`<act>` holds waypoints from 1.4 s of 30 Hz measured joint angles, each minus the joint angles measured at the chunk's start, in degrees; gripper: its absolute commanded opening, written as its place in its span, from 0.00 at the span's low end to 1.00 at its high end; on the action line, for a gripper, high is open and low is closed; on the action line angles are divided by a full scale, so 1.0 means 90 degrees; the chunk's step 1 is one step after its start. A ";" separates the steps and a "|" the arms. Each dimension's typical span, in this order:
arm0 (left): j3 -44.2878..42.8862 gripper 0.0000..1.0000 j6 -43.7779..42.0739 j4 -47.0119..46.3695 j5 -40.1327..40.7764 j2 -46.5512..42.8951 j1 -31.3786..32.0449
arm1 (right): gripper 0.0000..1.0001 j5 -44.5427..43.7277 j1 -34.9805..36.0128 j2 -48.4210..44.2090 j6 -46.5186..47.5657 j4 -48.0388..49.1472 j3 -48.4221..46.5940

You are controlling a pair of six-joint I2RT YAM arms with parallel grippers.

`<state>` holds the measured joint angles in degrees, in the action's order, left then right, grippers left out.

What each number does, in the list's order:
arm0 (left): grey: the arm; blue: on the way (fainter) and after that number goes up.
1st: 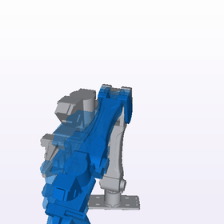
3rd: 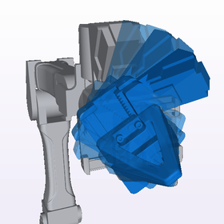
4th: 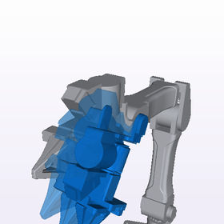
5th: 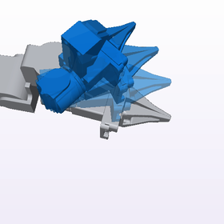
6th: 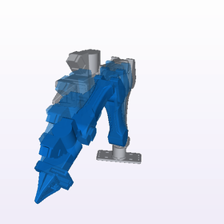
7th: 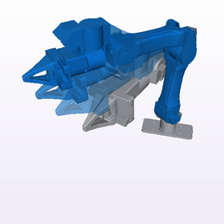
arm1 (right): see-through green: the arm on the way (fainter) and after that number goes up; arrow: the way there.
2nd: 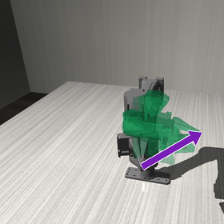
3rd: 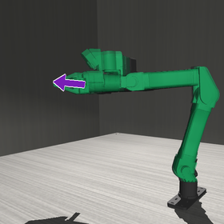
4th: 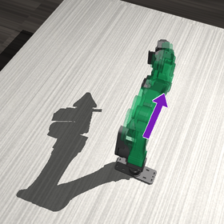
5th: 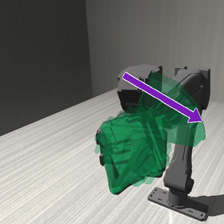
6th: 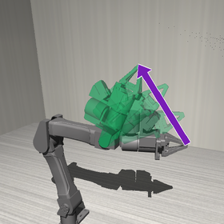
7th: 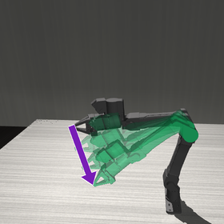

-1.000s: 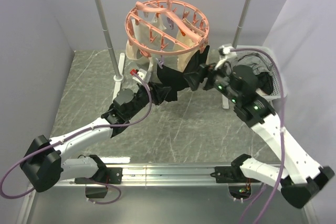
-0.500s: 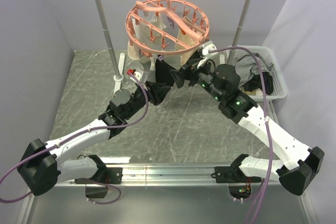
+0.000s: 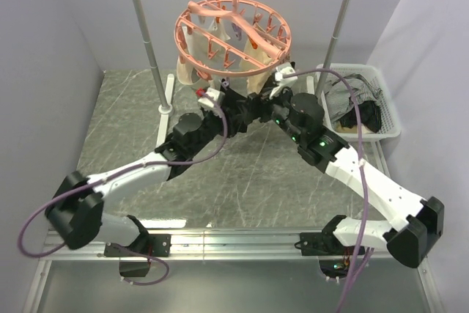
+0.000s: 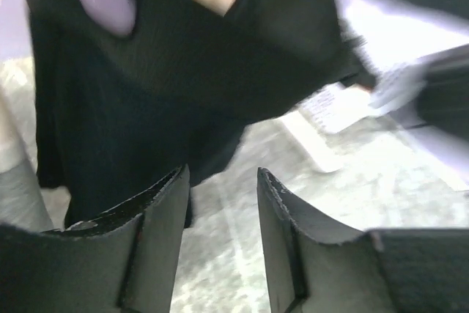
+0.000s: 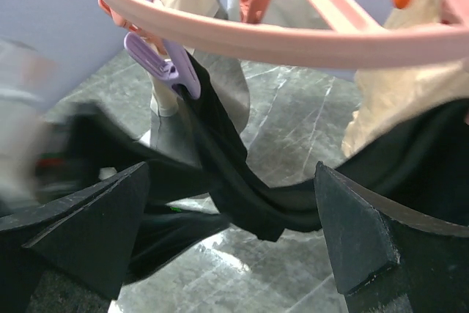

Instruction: Remove the underwear clipped to the hanger

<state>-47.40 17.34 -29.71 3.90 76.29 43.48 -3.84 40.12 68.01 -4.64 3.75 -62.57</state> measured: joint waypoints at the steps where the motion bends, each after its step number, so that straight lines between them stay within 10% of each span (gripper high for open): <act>1: -0.0056 0.50 -0.0053 -0.0005 0.0068 0.0192 0.0000 | 1.00 -0.0051 0.0002 -0.0146 -0.0010 -0.0007 0.0090; 21: -0.0624 0.52 -0.0867 -0.1018 0.1591 0.2453 -0.0185 | 1.00 -0.0425 0.0015 -0.2098 -0.0401 -0.0566 0.1061; 25: -0.0971 0.36 -0.0855 -0.1001 0.1321 0.2698 -0.0418 | 1.00 -0.0425 0.0015 -0.2171 -0.0427 -0.0750 0.1161; 28: -0.1110 0.00 -0.0792 -0.0967 0.0950 0.2696 -0.0549 | 1.00 -0.0430 0.0015 -0.2285 -0.0430 -0.0821 0.1190; 42: -0.0073 0.00 -0.0151 -0.1008 -0.0568 0.0775 -0.0542 | 1.00 -0.0437 0.0015 -0.1872 -0.0427 -0.0794 0.1083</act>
<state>-48.05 15.99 -38.79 -1.21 83.26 38.61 -7.77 40.25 51.16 -8.49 -3.40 -52.82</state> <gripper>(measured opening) 0.012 0.999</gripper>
